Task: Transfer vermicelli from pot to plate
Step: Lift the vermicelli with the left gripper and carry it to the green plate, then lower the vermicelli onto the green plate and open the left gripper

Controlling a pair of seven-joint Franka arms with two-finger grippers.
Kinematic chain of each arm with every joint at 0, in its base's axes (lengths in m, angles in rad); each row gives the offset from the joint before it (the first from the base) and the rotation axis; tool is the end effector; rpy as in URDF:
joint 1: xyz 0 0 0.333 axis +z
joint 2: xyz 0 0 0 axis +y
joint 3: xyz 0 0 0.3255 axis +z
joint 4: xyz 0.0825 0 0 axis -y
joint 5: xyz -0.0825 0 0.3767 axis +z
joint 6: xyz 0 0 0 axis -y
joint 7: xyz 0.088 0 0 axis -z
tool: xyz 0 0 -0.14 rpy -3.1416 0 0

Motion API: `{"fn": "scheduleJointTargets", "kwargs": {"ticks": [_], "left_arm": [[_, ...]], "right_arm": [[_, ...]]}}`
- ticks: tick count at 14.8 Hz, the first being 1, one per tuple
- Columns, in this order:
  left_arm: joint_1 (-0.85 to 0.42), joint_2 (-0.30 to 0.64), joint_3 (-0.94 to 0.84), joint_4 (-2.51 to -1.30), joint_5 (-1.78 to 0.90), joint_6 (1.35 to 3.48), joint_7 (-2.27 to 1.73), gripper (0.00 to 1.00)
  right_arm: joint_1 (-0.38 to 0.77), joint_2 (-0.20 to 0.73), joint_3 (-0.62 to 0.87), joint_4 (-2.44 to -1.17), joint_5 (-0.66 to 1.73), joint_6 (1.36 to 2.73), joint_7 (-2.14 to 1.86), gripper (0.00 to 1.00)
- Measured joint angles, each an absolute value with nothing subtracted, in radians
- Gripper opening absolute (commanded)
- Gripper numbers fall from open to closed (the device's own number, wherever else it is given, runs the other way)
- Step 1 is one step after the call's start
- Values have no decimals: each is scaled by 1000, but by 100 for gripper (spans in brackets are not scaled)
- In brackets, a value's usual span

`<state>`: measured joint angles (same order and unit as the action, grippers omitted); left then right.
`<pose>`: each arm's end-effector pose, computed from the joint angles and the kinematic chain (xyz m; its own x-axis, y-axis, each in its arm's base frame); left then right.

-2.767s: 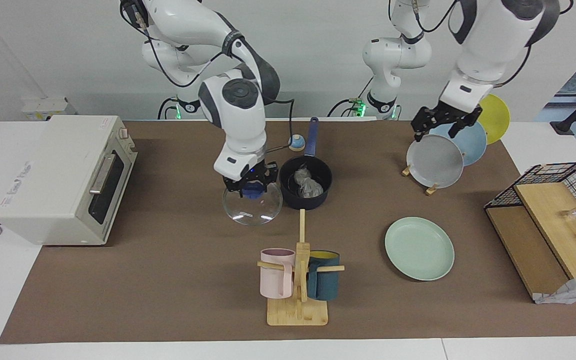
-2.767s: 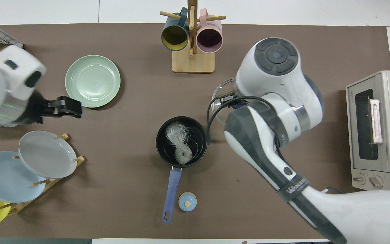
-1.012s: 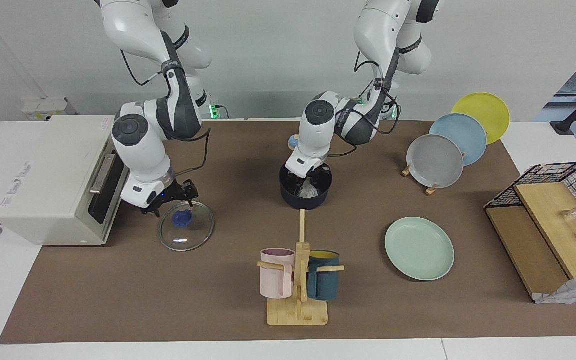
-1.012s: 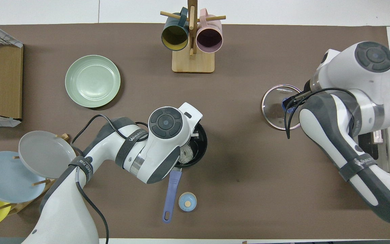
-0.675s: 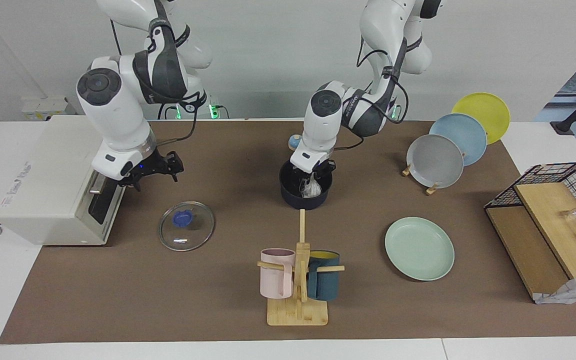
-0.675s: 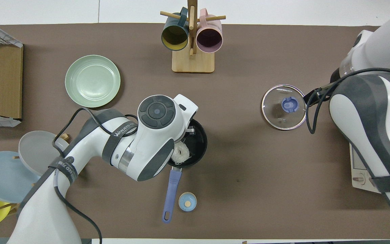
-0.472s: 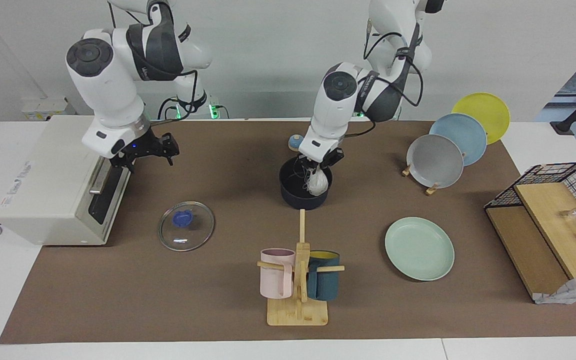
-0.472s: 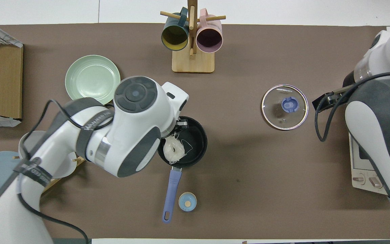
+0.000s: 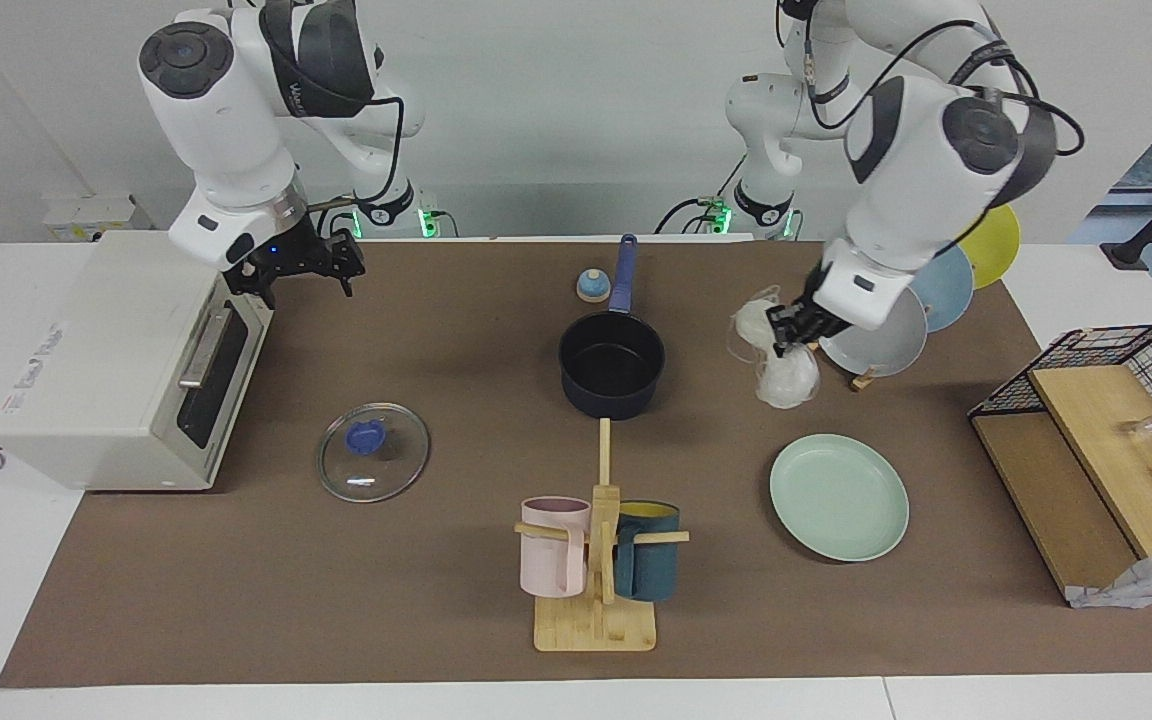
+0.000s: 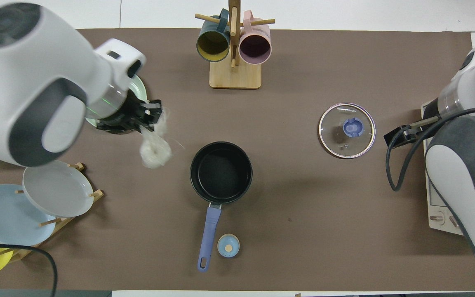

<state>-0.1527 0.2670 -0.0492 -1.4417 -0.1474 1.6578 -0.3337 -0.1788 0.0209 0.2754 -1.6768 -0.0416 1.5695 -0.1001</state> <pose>0.6148 -0.1421 0.5127 0.9848 0.1418 -0.1007 0.1545 -0.9790 0.1327 0.5408 0.0453 0.5413 0.9721 0.1951 -0.1300 0.1997 -0.9796 0.0227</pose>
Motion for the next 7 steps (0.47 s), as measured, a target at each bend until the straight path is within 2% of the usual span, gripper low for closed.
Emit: {"fn": "scheduleJointTargets", "kwargs": {"ticks": [3, 7], "left_arm": [[-63, 355, -49, -1440, -134, 1777, -221, 0], [-57, 480, -57, -1440, -90, 1899, -193, 0]], "right_arm": [[-25, 13, 70, -1676, -27, 1567, -99, 100], [56, -6, -15, -1682, -24, 1558, -99, 100]]}}
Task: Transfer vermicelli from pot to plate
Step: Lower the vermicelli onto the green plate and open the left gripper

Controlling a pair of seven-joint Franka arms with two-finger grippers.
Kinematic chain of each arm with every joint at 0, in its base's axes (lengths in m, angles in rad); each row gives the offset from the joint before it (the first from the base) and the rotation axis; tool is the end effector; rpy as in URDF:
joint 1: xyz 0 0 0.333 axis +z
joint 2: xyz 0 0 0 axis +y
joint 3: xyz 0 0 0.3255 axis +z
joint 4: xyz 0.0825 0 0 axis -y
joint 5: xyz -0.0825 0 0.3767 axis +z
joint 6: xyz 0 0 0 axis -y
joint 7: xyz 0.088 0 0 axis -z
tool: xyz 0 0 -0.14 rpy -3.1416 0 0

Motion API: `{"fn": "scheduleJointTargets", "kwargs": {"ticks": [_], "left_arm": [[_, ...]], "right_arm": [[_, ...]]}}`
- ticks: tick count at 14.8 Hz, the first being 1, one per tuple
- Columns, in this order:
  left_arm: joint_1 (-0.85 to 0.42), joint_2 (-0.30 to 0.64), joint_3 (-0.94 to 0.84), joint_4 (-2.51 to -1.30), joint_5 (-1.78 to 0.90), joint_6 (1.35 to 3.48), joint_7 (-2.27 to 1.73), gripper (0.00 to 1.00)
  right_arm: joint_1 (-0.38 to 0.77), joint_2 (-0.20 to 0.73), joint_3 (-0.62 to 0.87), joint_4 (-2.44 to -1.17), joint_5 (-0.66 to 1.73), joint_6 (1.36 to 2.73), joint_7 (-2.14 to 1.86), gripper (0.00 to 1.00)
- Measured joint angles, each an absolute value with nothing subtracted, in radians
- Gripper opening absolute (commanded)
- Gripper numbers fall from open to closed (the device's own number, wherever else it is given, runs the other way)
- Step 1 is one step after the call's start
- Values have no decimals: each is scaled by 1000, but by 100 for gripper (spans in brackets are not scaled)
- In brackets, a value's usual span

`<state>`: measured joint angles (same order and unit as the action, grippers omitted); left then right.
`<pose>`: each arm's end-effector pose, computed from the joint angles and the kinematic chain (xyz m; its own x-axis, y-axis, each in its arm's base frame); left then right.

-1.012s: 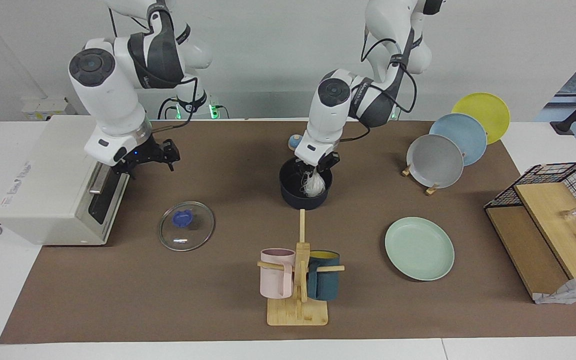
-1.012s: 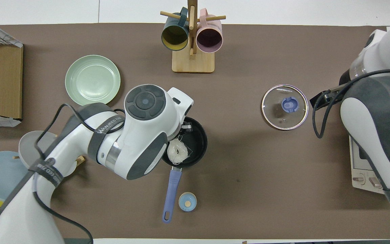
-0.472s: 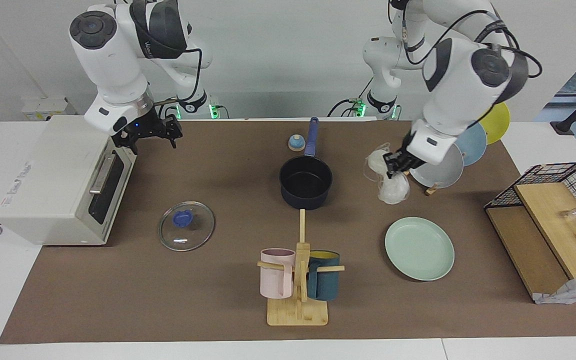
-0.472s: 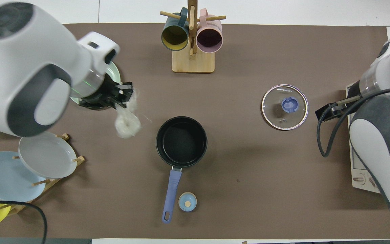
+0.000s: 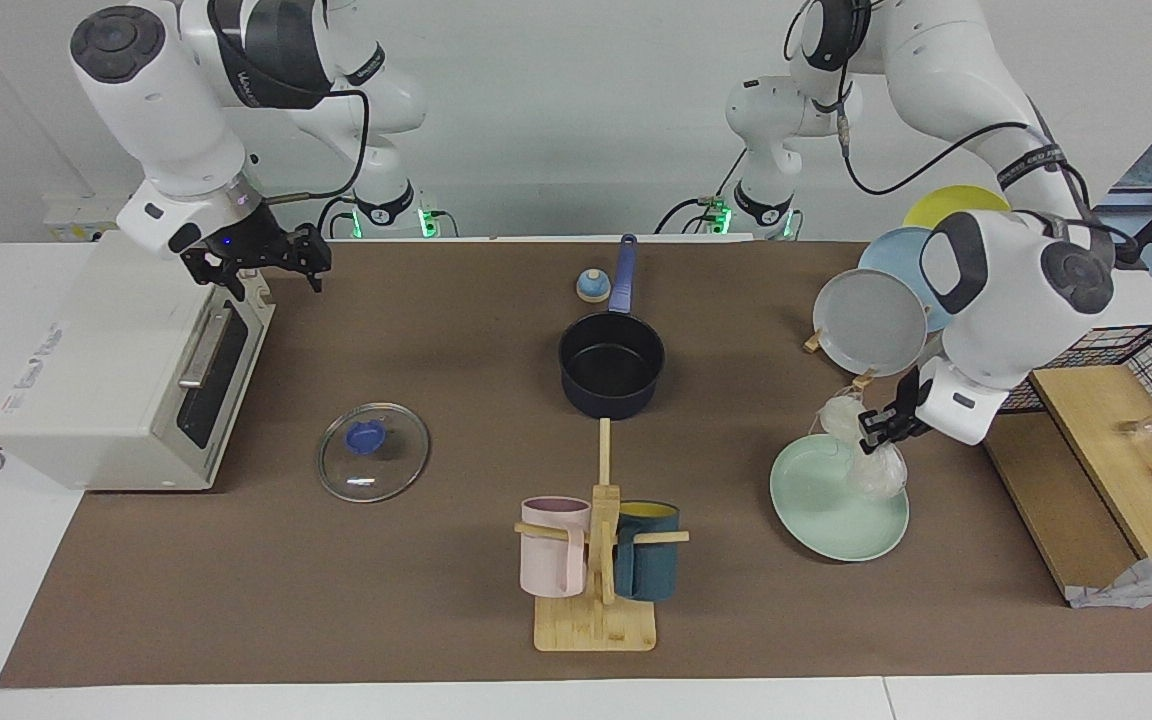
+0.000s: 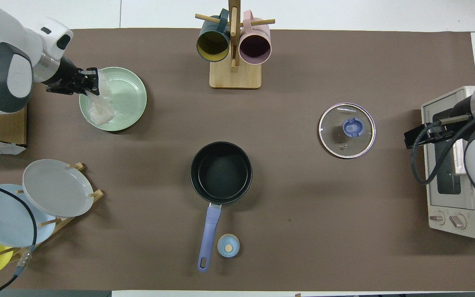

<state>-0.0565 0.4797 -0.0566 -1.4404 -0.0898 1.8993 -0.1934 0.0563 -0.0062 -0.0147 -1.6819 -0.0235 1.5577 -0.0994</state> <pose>0.6860 -0.0813 0.3916 0.9926 0.1137 -0.0429 0.1176 -0.9876 0.1040 0.5343 0.0189 0.5523 0.9829 0.1399 -0.1195 0.1423 -0.9898 0.0115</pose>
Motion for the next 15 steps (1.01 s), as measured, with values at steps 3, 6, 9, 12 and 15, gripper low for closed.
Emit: {"fn": "scheduleJointTargets", "kwargs": {"ticks": [3, 6, 9, 12, 15], "left_arm": [[-58, 512, -62, -1450, -87, 1954, -185, 0], [-59, 524, -63, -1474, -61, 2020, -155, 0], [-61, 536, -65, -1500, -55, 2077, -116, 100], [-62, 531, -65, -1498, -54, 2077, -109, 100], [-59, 468, -60, -1483, -54, 1997, -109, 100]], "right_arm": [[60, -6, -16, -1683, -24, 1556, -99, 100], [60, -6, -23, -1683, -24, 1544, -99, 100], [60, -8, -23, -1682, -24, 1542, -99, 100], [60, -16, -35, -1681, -24, 1542, -99, 100], [59, -31, -52, -1673, -24, 1531, -99, 100]]}}
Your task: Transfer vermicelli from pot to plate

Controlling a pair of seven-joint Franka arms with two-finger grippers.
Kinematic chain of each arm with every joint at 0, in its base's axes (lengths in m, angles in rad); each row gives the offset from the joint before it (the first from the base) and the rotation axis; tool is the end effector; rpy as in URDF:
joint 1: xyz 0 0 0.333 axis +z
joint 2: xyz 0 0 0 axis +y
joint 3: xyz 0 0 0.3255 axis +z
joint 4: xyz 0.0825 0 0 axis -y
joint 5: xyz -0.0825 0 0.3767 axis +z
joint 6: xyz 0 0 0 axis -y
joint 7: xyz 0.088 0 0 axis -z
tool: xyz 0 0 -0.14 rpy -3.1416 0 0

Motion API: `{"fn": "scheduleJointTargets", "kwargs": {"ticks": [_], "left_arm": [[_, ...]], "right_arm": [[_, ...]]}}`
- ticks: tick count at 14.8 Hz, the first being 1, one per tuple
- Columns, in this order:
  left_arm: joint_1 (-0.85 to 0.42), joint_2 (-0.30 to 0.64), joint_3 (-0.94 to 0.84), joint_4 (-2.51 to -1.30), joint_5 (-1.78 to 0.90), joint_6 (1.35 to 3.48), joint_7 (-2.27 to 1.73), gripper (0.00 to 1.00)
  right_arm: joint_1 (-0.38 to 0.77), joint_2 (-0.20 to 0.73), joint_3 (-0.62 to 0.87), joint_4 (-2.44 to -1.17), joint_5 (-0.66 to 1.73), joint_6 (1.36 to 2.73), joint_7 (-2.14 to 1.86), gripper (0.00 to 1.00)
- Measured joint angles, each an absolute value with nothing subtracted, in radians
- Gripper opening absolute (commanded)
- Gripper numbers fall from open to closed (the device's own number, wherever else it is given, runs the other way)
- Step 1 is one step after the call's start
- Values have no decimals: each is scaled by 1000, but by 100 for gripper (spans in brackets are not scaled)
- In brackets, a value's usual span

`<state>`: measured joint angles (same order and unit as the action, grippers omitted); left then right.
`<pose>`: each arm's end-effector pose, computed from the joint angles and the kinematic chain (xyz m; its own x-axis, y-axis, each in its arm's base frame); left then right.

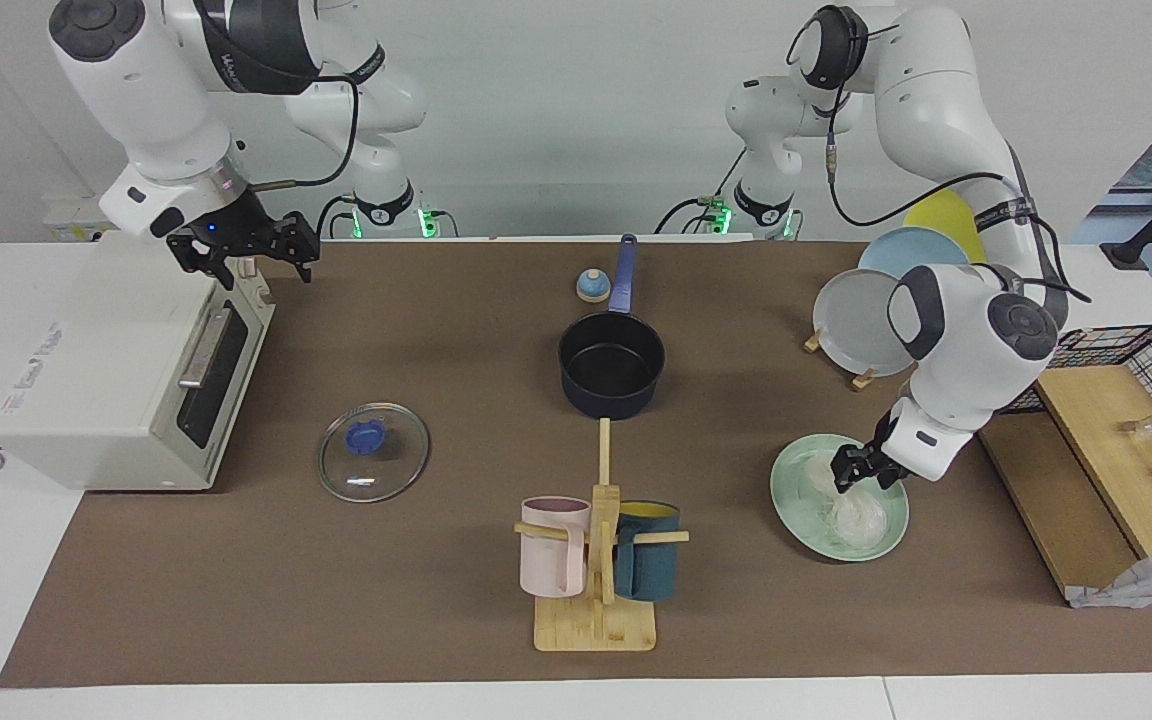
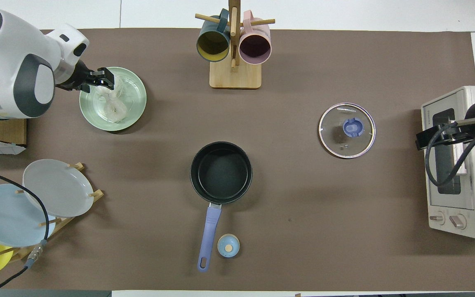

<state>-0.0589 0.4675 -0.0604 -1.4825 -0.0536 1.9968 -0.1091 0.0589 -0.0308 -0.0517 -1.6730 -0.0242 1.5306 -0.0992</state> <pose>0.6905 -0.0816 0.3886 0.9991 0.0194 0.0377 0.0163 -0.9965 0.0815 0.5260 0.0000 0.5674 0.9880 0.1054 -0.1131 0.1073 -0.9942 0.0114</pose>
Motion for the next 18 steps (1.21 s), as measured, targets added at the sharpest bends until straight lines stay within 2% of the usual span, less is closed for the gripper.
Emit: {"fn": "scheduleJointTargets", "kwargs": {"ticks": [5, 8, 13, 18], "left_arm": [[-58, 189, -34, -1470, -52, 1656, -114, 100], [-58, 68, -34, -1496, -45, 1548, -118, 100], [-59, -18, -37, -1651, -42, 1533, -118, 100], [-60, -25, -39, -1619, -20, 1533, -118, 100]], "right_arm": [[59, -33, -52, -1652, -24, 1512, -87, 100], [59, -33, -52, -1650, -24, 1512, -86, 100], [59, -33, -52, -1650, -24, 1512, -86, 100], [59, -33, -52, -1649, -24, 1512, -86, 100]]}}
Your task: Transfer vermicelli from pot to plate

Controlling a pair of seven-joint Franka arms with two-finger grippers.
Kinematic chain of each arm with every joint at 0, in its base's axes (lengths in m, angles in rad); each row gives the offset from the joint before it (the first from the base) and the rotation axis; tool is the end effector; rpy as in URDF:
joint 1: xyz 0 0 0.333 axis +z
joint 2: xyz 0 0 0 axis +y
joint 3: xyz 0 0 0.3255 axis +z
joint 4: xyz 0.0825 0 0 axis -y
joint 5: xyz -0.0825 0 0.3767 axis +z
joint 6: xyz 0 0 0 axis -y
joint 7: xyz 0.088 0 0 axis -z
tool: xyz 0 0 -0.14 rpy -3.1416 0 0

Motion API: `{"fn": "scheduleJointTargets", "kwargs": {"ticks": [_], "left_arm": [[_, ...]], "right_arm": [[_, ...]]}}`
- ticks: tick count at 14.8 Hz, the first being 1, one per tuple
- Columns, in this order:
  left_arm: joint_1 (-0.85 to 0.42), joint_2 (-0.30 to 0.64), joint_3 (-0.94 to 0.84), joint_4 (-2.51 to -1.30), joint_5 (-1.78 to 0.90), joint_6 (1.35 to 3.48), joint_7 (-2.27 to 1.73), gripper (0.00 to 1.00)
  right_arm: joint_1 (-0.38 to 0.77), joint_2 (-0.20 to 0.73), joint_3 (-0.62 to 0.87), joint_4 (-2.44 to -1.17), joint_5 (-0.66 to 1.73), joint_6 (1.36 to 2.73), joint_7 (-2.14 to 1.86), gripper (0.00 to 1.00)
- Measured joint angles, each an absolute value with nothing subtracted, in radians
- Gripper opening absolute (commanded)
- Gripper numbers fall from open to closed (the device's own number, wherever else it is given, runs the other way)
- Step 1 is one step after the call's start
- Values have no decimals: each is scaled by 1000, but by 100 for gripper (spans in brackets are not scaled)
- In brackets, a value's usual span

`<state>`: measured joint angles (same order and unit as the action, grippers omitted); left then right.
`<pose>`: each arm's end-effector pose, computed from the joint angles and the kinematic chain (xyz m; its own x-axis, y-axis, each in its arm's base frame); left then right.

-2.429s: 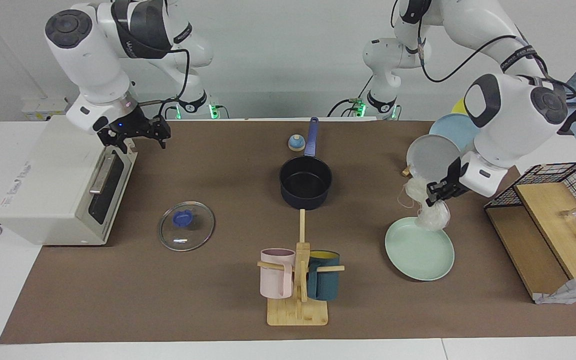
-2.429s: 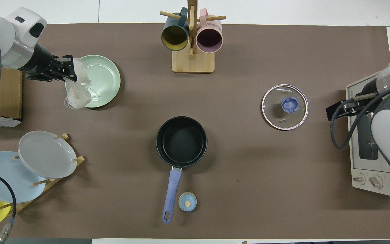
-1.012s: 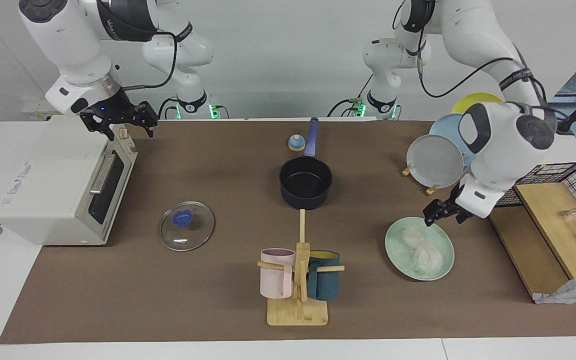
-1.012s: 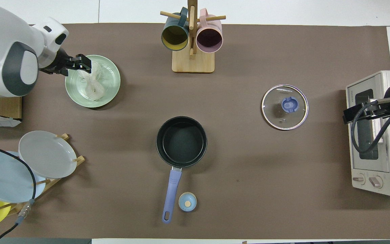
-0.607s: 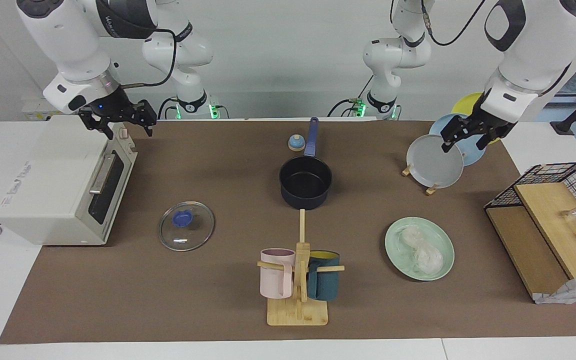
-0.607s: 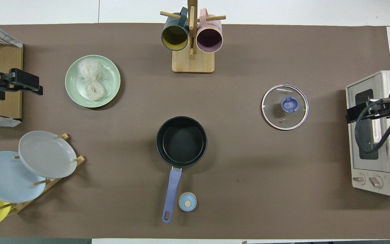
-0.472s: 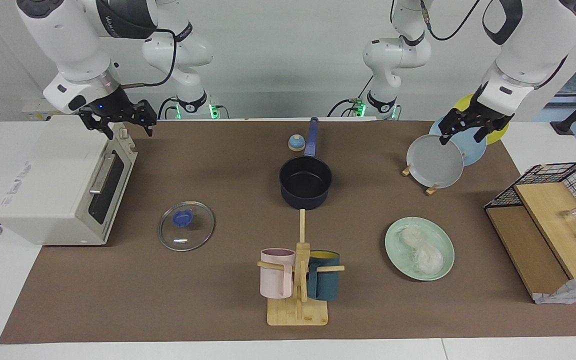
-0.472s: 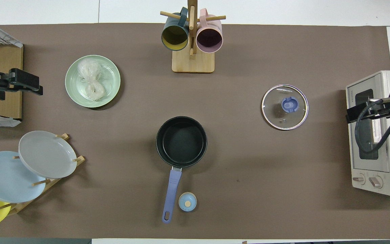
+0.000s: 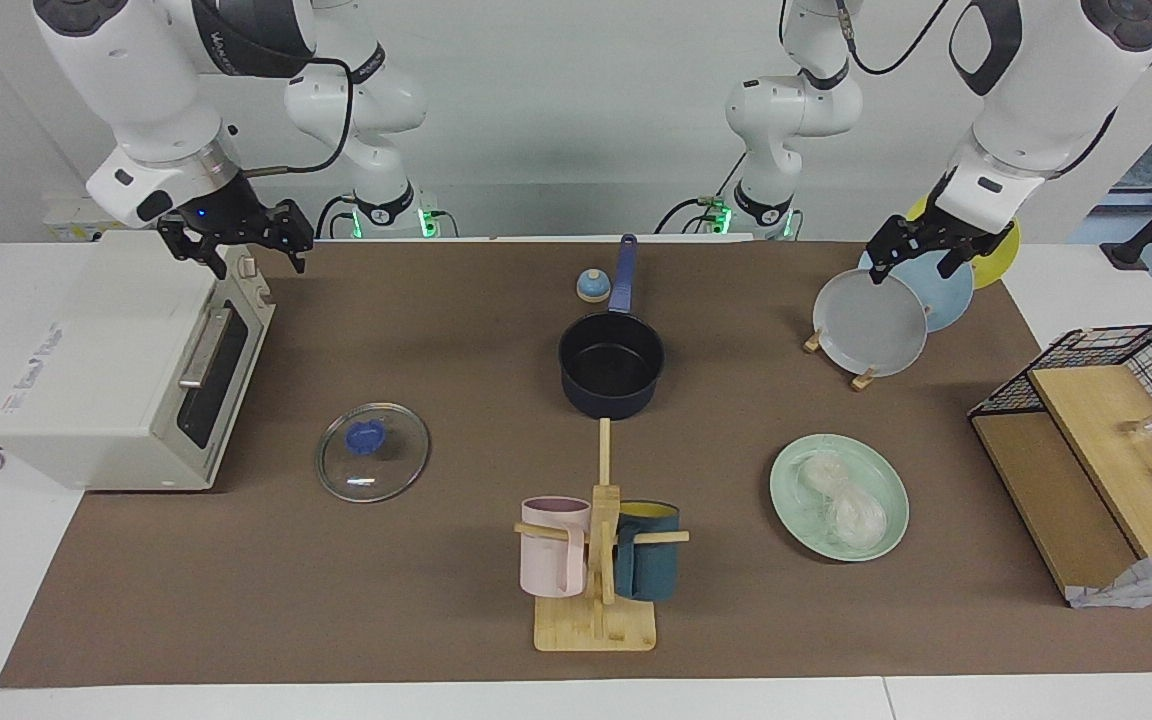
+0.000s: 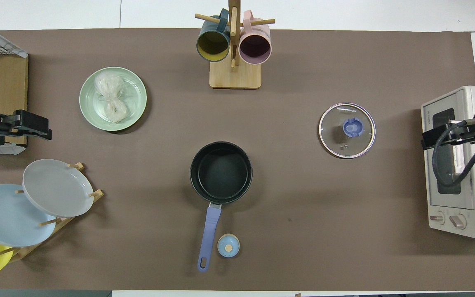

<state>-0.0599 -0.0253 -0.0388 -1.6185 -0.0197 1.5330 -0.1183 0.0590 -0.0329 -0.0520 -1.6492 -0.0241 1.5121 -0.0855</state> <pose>0.5292 -0.0555 0.5895 0.9979 0.0191 -0.0620 0.0198 -0.9997 0.0115 0.5248 -0.0002 0.5779 0.9902 0.0911 -0.1056 0.0930 -0.9956 0.0134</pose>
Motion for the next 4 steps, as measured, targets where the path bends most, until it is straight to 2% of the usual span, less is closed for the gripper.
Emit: {"fn": "scheduleJointTargets", "kwargs": {"ticks": [4], "left_arm": [[-60, -27, -40, -1615, -20, 1533, -118, 100]], "right_arm": [[59, -33, -52, -1648, -24, 1512, -86, 100]]}}
